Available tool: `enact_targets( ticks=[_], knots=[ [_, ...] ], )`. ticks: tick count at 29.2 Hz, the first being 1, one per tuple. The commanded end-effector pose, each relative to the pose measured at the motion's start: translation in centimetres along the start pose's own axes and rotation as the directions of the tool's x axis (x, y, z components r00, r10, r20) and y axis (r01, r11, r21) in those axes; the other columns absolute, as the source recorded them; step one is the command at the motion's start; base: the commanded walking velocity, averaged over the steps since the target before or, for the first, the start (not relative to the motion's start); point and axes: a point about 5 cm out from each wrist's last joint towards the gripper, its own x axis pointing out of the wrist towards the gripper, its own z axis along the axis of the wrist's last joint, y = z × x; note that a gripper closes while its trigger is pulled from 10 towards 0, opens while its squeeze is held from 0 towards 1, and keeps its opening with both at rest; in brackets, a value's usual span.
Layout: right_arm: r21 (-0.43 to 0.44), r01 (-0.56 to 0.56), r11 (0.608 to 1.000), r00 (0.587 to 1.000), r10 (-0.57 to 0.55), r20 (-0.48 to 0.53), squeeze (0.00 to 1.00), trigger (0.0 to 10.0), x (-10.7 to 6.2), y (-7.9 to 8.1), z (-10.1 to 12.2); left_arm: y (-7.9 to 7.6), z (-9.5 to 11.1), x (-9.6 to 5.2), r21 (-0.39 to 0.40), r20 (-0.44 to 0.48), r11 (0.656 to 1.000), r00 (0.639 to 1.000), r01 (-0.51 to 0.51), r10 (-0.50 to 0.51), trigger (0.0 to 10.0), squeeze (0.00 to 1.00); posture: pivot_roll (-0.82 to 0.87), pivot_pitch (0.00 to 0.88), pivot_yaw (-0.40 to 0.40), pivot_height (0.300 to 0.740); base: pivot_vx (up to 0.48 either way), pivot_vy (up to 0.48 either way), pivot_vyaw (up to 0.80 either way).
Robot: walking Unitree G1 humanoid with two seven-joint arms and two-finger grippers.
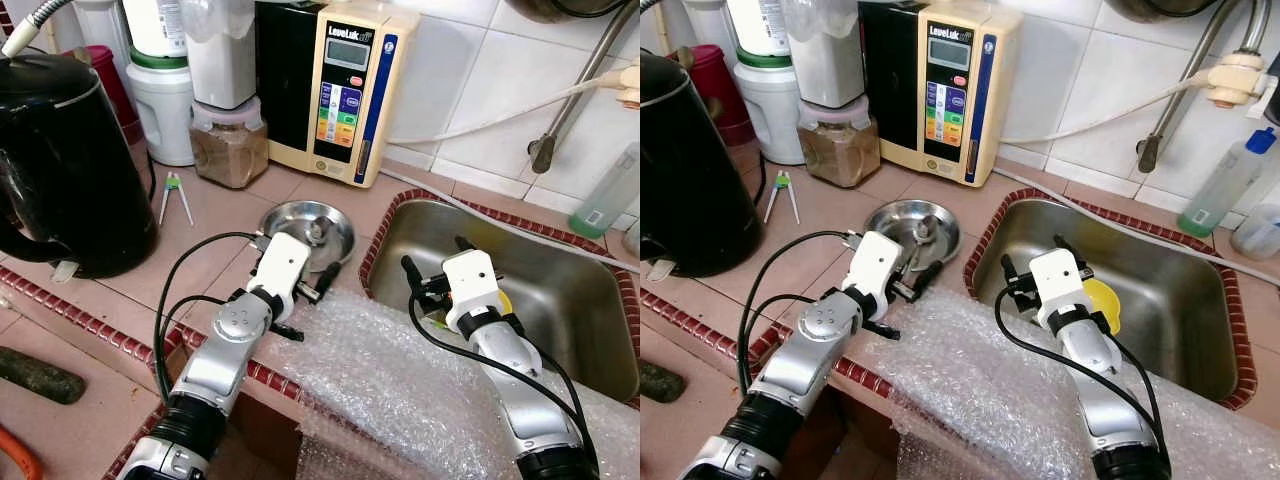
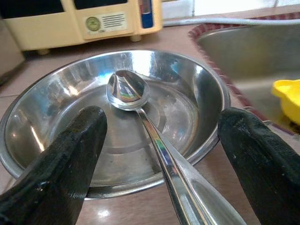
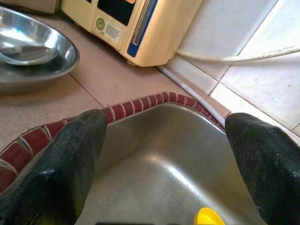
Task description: Kitchen organization
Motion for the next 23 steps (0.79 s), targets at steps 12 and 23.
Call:
enact_targets(
  ticks=[12,23],
  knots=[
    [-0.01,-0.032,0.999,0.999,0.032,0.017,0.91,10.0,0.0,0.0,0.7,3.1,0.3,-0.9,-0.022,0.061,0.987,0.985,-0.159,0.16,10.0,0.0,0.16,0.0,-0.071,0.74,0.0,0.0,0.0],
    [0.005,-0.089,0.996,0.995,0.089,0.036,0.87,10.0,0.0,0.5,1.3,1.9,1.3,-2.4,-0.09,0.25,0.991,0.961,-0.102,0.121,10.0,0.0,0.17,0.0,-0.086,0.74,0.0,0.0,0.0]
  ],
)
